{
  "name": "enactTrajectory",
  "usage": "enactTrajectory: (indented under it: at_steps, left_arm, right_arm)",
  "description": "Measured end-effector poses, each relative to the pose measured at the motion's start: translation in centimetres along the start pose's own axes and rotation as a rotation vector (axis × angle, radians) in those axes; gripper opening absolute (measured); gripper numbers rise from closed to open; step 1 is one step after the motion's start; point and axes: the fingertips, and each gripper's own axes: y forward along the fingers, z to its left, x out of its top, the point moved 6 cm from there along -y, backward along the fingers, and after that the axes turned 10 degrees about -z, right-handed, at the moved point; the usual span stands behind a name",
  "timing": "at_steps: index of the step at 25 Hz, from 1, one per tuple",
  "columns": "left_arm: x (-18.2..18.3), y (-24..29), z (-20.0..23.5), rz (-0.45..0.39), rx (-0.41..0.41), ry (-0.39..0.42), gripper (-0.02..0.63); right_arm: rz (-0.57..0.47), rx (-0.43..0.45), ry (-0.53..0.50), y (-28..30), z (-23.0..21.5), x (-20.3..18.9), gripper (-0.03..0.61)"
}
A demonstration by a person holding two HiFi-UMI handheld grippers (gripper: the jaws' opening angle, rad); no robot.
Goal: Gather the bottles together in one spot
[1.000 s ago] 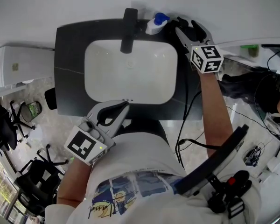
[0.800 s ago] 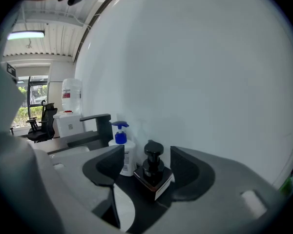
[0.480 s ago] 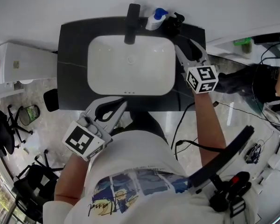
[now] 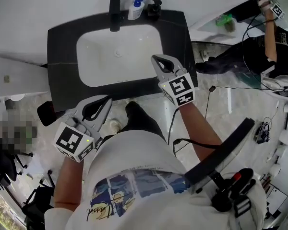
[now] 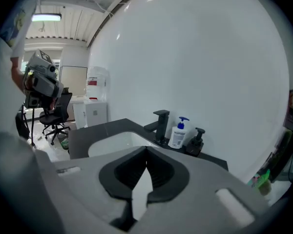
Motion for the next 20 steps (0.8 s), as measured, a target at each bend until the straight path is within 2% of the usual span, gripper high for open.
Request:
enactTrajectory:
  at_steps: [6,11,20]
  left_arm:
    - [-1.0,-4.3,-2.1,0.003,-0.019,0.022,0.002]
    - [-2.1,-8.1,-4.0,0.012,0.005,0.028,0.002]
    - [-3.6,-11.2,-6.1,0.003,0.006,0.043,0.002]
  right_arm:
    - [-0.024,0.014,0.018,-3.2,6.7,1.9,0.002]
    - [-0.051,0.05,0.015,-6.3,12.3,3.0,0.002]
    - [-0.082,0.039,0.014,-11.8,17.1,4.7,0.002]
